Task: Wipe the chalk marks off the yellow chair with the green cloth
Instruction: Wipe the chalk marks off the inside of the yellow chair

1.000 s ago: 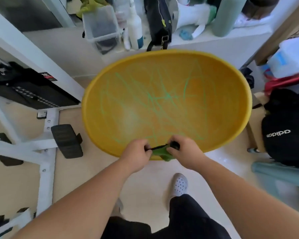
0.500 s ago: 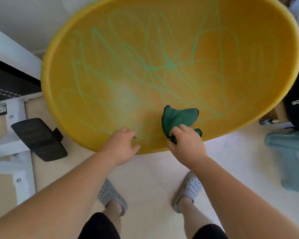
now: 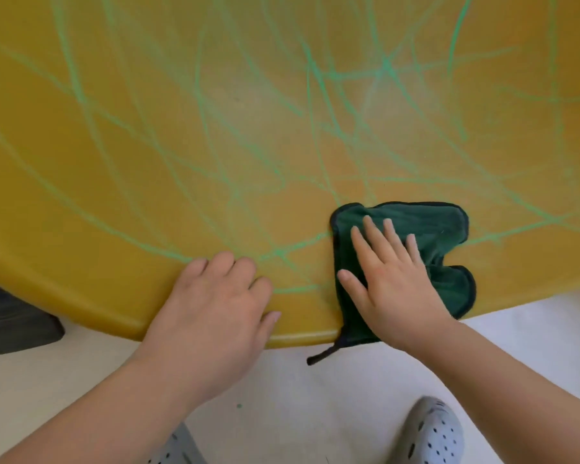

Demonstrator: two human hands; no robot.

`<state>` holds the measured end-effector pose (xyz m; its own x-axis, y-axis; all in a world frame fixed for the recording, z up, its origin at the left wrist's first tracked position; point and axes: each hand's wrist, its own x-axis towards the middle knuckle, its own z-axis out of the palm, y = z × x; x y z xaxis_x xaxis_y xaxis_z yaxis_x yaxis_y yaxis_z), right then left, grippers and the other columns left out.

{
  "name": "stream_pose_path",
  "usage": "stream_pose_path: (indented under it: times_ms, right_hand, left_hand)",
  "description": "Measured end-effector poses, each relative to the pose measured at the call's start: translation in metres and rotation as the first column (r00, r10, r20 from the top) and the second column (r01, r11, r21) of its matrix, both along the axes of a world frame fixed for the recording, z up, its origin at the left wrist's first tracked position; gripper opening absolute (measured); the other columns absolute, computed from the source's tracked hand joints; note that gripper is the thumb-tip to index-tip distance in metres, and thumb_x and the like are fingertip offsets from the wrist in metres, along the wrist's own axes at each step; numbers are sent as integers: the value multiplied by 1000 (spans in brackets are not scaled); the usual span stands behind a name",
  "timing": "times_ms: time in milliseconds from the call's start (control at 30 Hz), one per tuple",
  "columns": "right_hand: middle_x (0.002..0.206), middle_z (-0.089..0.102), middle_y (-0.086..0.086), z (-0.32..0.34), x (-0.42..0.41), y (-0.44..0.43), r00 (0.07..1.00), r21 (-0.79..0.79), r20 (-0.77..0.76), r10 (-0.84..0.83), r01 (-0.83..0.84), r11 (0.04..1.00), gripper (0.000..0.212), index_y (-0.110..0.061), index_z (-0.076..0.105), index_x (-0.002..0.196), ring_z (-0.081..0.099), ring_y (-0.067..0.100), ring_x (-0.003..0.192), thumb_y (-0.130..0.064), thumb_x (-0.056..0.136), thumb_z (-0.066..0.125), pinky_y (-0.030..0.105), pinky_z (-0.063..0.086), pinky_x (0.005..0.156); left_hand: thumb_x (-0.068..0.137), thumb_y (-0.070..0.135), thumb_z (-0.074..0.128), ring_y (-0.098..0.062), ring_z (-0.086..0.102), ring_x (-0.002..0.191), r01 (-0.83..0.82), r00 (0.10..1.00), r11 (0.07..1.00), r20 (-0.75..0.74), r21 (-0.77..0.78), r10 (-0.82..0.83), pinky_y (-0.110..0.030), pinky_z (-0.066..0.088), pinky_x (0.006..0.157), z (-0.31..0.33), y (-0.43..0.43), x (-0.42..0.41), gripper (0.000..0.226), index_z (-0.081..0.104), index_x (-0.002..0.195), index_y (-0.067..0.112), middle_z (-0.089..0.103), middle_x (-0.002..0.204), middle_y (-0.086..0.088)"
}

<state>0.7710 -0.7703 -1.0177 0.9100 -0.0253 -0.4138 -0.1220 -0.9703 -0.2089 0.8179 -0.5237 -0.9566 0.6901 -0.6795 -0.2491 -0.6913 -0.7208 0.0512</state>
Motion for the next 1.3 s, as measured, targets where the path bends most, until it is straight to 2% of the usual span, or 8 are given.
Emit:
stream_pose_path:
  times_ms: [133, 333, 600, 767, 900, 1000, 1167, 1300]
  right_hand:
    - [163, -30, -11, -26, 15, -3, 994, -71, -64, 90, -94, 993, 83, -32, -21, 158, -30, 19, 151, -73, 86, -16, 50, -16, 123]
    - [163, -30, -14, -26, 15, -8, 990, -94, -92, 108, -116, 989, 74, -42, -23, 155, -29, 21, 152, -72, 90, -5, 51, -15, 123]
    - [169, -20, -6, -45, 92, -72, 983, -302, 28, -181, 181, 936, 77, -44, -16, 157, -17, 32, 155, -77, 89, -3, 61, -6, 123]
    - [168, -20, -5, -49, 92, 7, 999, -158, 24, -43, 46, 986, 77, -38, -13, 159, -19, 30, 155, -72, 92, 0, 61, -7, 122]
    - [161, -30, -24, -12, 14, 51, 971, 131, -23, 238, -233, 964, 63, -49, -17, 155, -35, 8, 148, -68, 97, 0, 41, -22, 120]
    - [157, -33, -30, -3, -9, 24, 959, 94, -70, 273, -266, 959, 58, -61, -21, 148, -39, 3, 144, -73, 95, -2, 38, -25, 118]
    - [167, -24, -10, -42, 68, -59, 1000, -244, 13, -1, 4, 970, 75, -57, -24, 148, -28, 26, 152, -84, 80, -15, 63, -12, 120]
    - [169, -20, -2, -56, 141, -72, 971, -235, 122, -208, 232, 944, 81, -46, -15, 156, -22, 35, 153, -84, 86, -6, 70, -9, 117]
  left_hand:
    - [86, 48, 43, -31, 49, 77, 31, 991, 996, 129, 81, -41, -50, 44, 68, -11, 2, -2, 33, 56, 76, 19, 50, 79, -6]
    - [84, 56, 36, -32, 55, 79, -68, 993, 995, 100, 74, 61, -48, 46, 68, -5, -2, 0, 46, 64, 77, 20, 59, 81, -5]
    - [84, 51, 44, -33, 56, 79, -233, 953, 972, 190, -31, 235, -47, 41, 70, 3, 8, 6, 34, 63, 82, 23, 61, 83, -3]
    - [83, 57, 41, -31, 57, 85, -230, 951, 973, 208, -15, 229, -46, 40, 72, 4, 10, 15, 39, 64, 85, 26, 63, 88, -2]
    - [84, 60, 37, -31, 59, 91, -296, 939, 955, 176, -34, 297, -48, 42, 75, 6, 15, 21, 45, 69, 84, 28, 67, 93, 0]
    - [87, 58, 32, -30, 60, 90, -303, 936, 951, 168, -55, 308, -47, 42, 75, 5, 15, 24, 46, 67, 85, 28, 66, 91, 1]
    - [89, 53, 30, -28, 60, 89, -291, 945, 956, 148, -26, 292, -50, 44, 78, -2, 10, 23, 45, 68, 93, 30, 66, 92, 4]
    - [90, 51, 30, -28, 61, 90, -309, 941, 951, 138, -24, 309, -52, 45, 80, -2, 10, 23, 42, 67, 95, 30, 66, 92, 5]
